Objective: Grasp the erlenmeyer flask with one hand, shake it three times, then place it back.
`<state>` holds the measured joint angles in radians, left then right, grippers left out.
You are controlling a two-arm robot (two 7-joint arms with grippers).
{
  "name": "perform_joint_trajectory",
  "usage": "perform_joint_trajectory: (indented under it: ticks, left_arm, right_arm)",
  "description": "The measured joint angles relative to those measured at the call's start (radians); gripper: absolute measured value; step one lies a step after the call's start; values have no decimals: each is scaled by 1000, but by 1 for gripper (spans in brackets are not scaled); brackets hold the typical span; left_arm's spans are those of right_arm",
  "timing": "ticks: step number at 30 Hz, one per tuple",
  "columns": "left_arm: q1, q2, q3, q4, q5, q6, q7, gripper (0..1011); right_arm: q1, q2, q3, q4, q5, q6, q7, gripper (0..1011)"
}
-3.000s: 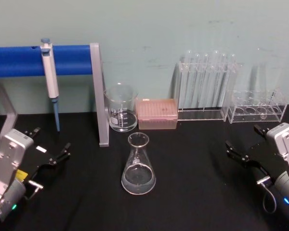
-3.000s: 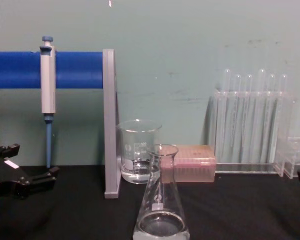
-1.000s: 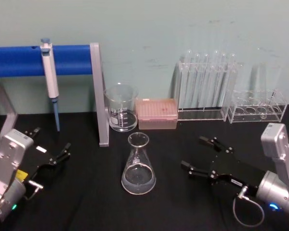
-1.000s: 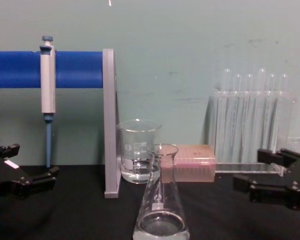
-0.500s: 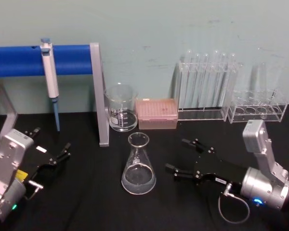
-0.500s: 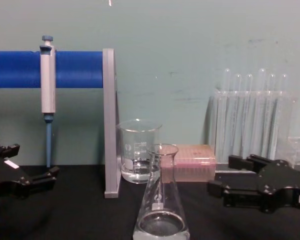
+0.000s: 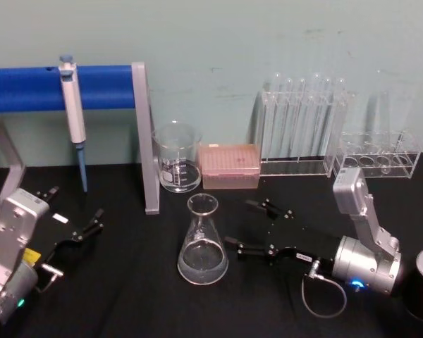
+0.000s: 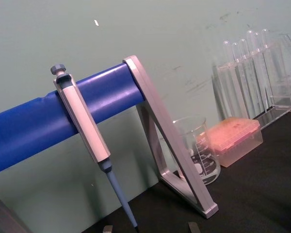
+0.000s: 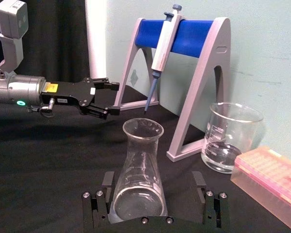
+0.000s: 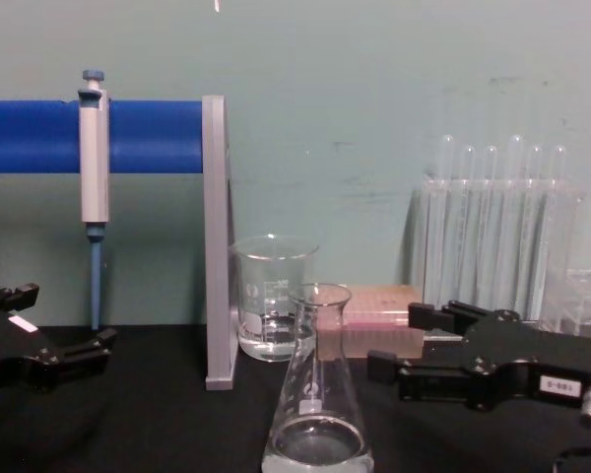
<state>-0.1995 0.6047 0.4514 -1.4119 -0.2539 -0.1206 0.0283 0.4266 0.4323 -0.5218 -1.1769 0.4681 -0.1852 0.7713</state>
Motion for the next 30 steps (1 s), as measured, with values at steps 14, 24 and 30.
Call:
perform_joint_trajectory:
  ticks: [14,24,30]
  left_arm:
    - [0,0,0,0,0,0,0,1001]
    - [0,0,0,0,0,0,0,1001]
    - [0,0,0,0,0,0,0,1001]
  right_arm:
    - [41,-41,-22,50,2,0,14,1000]
    - [54,-64,-33,63,-5,5,-2,1000]
    - [56,-78,-40,66,-22,11,-28,1000]
